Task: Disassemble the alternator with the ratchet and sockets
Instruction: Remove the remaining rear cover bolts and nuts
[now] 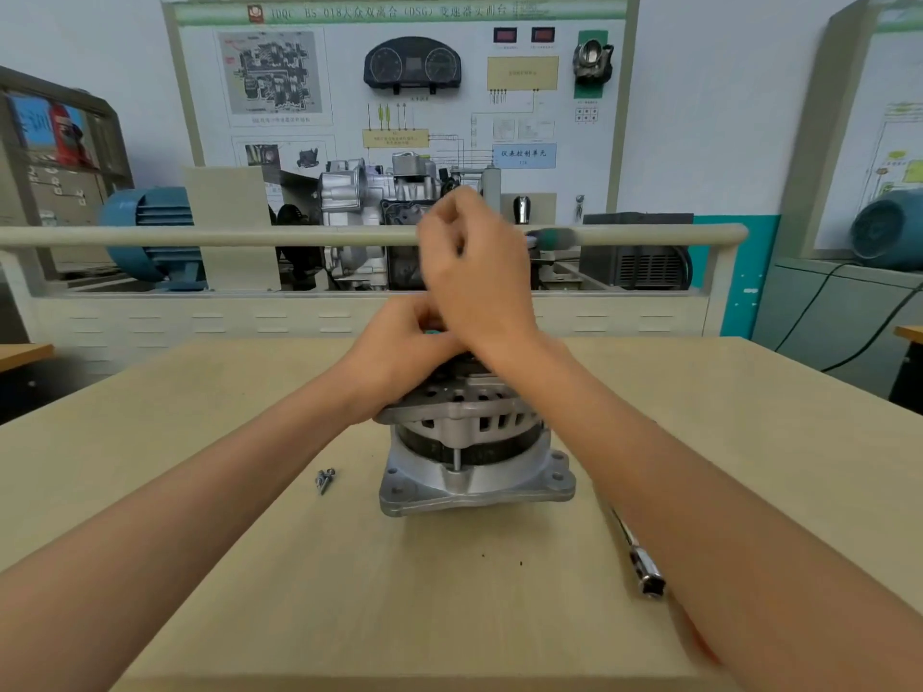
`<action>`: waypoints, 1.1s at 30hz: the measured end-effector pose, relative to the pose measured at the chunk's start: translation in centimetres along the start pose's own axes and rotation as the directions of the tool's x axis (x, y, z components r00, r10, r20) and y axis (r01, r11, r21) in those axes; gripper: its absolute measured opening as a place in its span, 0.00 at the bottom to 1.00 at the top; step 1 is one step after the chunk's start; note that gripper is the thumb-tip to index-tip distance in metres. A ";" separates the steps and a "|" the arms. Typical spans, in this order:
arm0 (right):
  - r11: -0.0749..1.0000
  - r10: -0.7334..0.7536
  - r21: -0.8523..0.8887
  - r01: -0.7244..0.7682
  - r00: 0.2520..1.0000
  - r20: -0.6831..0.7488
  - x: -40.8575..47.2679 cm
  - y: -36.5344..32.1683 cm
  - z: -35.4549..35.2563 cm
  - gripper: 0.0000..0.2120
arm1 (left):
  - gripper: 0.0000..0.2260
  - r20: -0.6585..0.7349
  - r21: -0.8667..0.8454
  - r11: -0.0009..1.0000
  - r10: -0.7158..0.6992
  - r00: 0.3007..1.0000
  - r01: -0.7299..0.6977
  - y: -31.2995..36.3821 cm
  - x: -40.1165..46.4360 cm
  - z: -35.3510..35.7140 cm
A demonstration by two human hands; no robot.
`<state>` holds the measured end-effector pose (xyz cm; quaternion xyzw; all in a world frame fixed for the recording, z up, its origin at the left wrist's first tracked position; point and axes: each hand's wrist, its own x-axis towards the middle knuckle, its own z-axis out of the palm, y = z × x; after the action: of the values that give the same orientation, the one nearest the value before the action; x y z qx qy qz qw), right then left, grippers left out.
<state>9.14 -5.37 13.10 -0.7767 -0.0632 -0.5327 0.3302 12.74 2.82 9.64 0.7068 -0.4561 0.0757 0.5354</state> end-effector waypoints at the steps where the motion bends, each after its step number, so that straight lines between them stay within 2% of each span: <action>1: 0.975 0.071 0.208 -0.076 0.997 0.031 0.5 0.2 -0.4 0.13 | 0.13 0.061 -0.038 0.999 -0.018 0.998 0.020 0.0 -0.1 -0.1; 2: 0.906 0.149 0.388 -0.168 0.986 0.079 1.0 0.4 -0.7 0.15 | 0.10 0.121 -0.081 0.996 -0.033 0.992 0.043 -0.1 -0.2 -0.2; 4: 0.648 0.292 0.677 -0.349 0.935 0.202 1.9 0.7 -1.2 0.20 | 0.07 0.164 -0.151 0.984 -0.065 0.984 0.090 -0.2 -0.2 -0.3; 5: 0.528 0.331 0.753 -0.392 0.912 0.243 1.9 0.6 -1.2 0.21 | 0.06 0.145 -0.167 0.980 -0.083 0.986 0.107 -0.3 -0.2 -0.3; 6: 0.506 0.331 0.775 -0.378 0.915 0.230 1.8 0.5 -1.1 0.21 | 0.05 0.112 -0.178 0.976 -0.107 0.988 0.126 -0.4 -0.1 -0.2; 7: 0.617 0.285 0.724 -0.307 0.945 0.158 1.3 0.4 -0.8 0.19 | 0.05 0.077 -0.183 0.973 -0.131 0.988 0.143 -0.3 -0.1 -0.2; 8: 0.811 0.178 0.559 -0.172 0.983 0.044 0.6 0.2 -0.4 0.17 | 0.06 0.041 -0.169 0.975 -0.137 0.990 0.142 -0.3 -0.1 -0.2; 9: 0.962 0.008 0.272 0.006 0.999 -0.052 -0.2 0.3 0.1 0.13 | 0.06 0.004 -0.132 0.985 -0.113 0.994 0.113 -0.1 0.0 -0.2; 10: 0.986 -0.152 -0.076 0.146 0.986 -0.071 -1.0 0.3 0.7 0.11 | 0.05 -0.028 -0.086 0.994 -0.073 0.997 0.071 0.0 0.1 -0.3; 11: 0.897 -0.235 -0.398 0.191 0.970 -0.065 -1.7 0.3 1.1 0.12 | 0.06 -0.050 -0.050 0.998 -0.033 0.998 0.031 0.2 0.3 -0.3; 12: 0.787 -0.238 -0.596 0.159 0.970 -0.054 -2.0 0.1 1.2 0.15 | 0.07 -0.065 -0.021 1.000 -0.008 0.998 0.006 0.5 0.5 -0.3; 13: 0.730 -0.194 -0.674 0.114 0.980 -0.045 -2.0 -0.1 1.2 0.17 | 0.09 -0.078 0.004 1.000 0.001 0.997 0.000 0.7 0.7 -0.2; 14: 0.726 -0.152 -0.683 0.086 0.988 -0.037 -1.8 -0.4 1.0 0.17 | 0.10 -0.090 0.028 1.000 0.000 0.996 0.002 0.8 0.8 0.0; 16: 0.819 -0.152 -0.561 0.117 0.988 -0.017 -1.3 -0.2 0.3 0.15 | 0.08 -0.118 0.089 0.996 -0.006 0.993 0.016 0.7 0.9 0.6; 18: 0.953 -0.157 -0.256 0.162 0.987 0.040 -0.9 0.0 -0.6 0.14 | 0.04 -0.140 0.154 0.987 -0.016 0.990 0.037 0.5 0.7 1.1; 19: 0.983 -0.148 -0.099 0.154 0.986 0.070 -0.6 0.2 -1.1 0.15 | 0.03 -0.145 0.144 0.988 -0.035 0.989 0.056 0.3 0.5 1.1; 20: 0.991 -0.133 0.000 0.134 0.987 0.088 -0.3 0.4 -1.4 0.16 | 0.02 -0.144 0.117 0.990 -0.055 0.988 0.073 0.1 0.3 1.1; 21: 0.993 -0.115 0.018 0.114 0.989 0.097 0.0 0.8 -1.5 0.15 | 0.04 -0.140 0.094 0.992 -0.066 0.988 0.080 -0.1 0.2 1.0; 23: 0.982 -0.086 -0.164 0.097 0.994 0.073 0.6 2.0 -1.4 0.09 | 0.08 -0.119 0.075 0.993 -0.080 0.990 0.089 -0.4 0.3 0.8; 24: 0.969 -0.068 -0.233 0.081 0.996 0.062 0.6 2.4 -1.3 0.12 | 0.08 -0.105 0.070 0.993 -0.089 0.991 0.097 -0.6 0.4 0.7; 25: 0.975 -0.032 -0.218 0.045 0.997 0.064 0.6 2.8 -1.1 0.16 | 0.08 -0.084 0.064 0.992 -0.101 0.991 0.106 -0.7 0.6 0.4; 27: 0.997 0.078 0.001 -0.079 0.991 0.105 0.7 3.1 -1.1 0.18 | 0.08 -0.032 0.035 0.991 -0.126 0.991 0.127 -0.8 0.6 -0.1; 30: 0.922 0.202 0.285 -0.262 0.953 0.224 1.3 3.5 -1.4 0.21 | 0.03 0.052 -0.021 0.989 -0.143 0.988 0.144 -1.1 0.4 -0.8; 33: 0.877 0.182 0.388 -0.282 0.944 0.275 1.7 3.9 -1.1 0.21 | 0.06 0.120 -0.042 0.991 -0.124 0.985 0.130 -1.3 0.2 -1.3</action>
<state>10.73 -9.45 13.08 -0.7450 -0.1206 -0.3690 0.5425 14.26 3.85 9.44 0.7241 -0.4425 -0.0117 0.5290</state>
